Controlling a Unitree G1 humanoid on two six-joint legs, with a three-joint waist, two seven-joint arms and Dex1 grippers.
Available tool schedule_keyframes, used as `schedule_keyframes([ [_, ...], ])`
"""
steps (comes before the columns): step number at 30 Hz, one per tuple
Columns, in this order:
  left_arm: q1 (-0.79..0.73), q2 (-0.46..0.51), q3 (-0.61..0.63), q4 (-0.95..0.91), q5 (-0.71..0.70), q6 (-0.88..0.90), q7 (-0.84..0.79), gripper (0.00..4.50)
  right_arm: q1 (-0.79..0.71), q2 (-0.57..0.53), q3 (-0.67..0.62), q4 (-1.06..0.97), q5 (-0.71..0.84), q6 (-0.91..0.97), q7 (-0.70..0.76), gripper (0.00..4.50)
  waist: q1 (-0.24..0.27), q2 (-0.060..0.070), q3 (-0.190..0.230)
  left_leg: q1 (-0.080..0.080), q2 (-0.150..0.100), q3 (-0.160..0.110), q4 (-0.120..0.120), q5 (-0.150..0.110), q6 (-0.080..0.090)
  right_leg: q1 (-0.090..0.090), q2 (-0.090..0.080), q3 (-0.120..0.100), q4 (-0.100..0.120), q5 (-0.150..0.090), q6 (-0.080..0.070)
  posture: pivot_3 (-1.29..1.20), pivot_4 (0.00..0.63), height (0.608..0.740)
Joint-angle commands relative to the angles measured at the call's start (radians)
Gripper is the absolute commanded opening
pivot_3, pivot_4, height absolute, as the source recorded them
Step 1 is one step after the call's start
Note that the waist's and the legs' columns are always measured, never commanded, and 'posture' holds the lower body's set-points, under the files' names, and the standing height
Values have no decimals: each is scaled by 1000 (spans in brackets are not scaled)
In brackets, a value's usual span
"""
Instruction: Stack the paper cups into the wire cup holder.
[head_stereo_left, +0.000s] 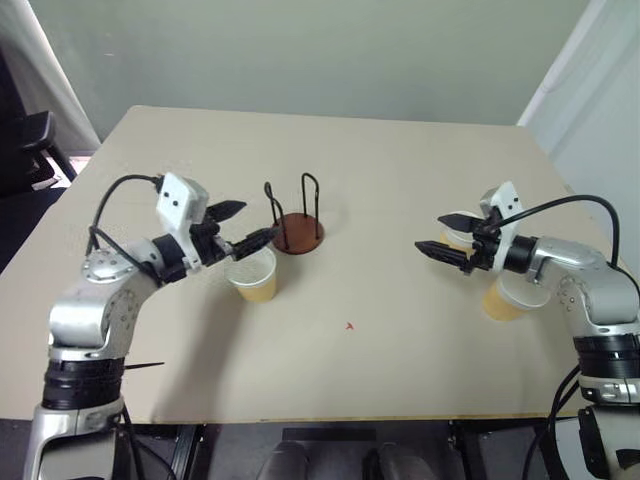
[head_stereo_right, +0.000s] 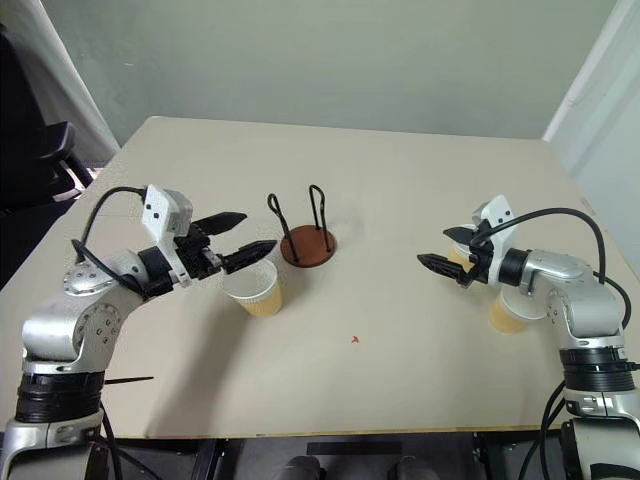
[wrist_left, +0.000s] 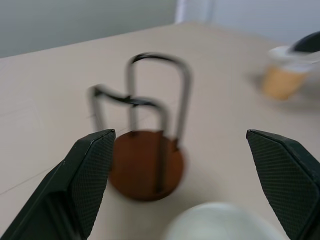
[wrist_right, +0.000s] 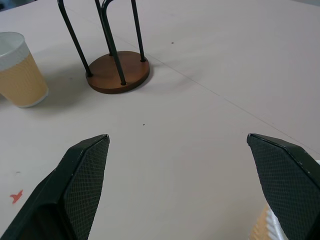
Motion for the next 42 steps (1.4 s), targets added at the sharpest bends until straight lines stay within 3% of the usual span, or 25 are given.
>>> schedule_keyframes([
  [1,-22,26,44,7,18,-37,6,4489,-30,-29,-21,-3,-12,-28,10,4465,0,0,0,0,0,0,0,0,0,0,0,0,0,0,0,0,150,740],
  [13,-19,-2,59,-17,-25,-19,5,4489,-70,-13,-37,46,-38,-70,-25,4465,1,0,0,0,1,0,0,0,0,0,0,0,0,0,0,0,150,740],
  [18,-19,-1,74,-14,-26,76,93,4489,-68,-15,-39,39,-27,-48,-26,4465,0,0,0,0,0,0,0,0,0,0,0,0,0,0,0,0,150,740],
  [25,-31,-17,32,-3,13,73,132,4489,-66,-18,-29,32,-36,-40,-24,4465,1,0,0,0,1,0,0,0,0,-1,0,0,0,0,0,0,150,740],
  [42,-87,-43,-28,58,22,26,6,4489,-26,-38,-39,-79,39,25,39,4465,2,0,0,-1,-1,0,0,0,0,-1,0,0,0,0,0,0,150,740],
])
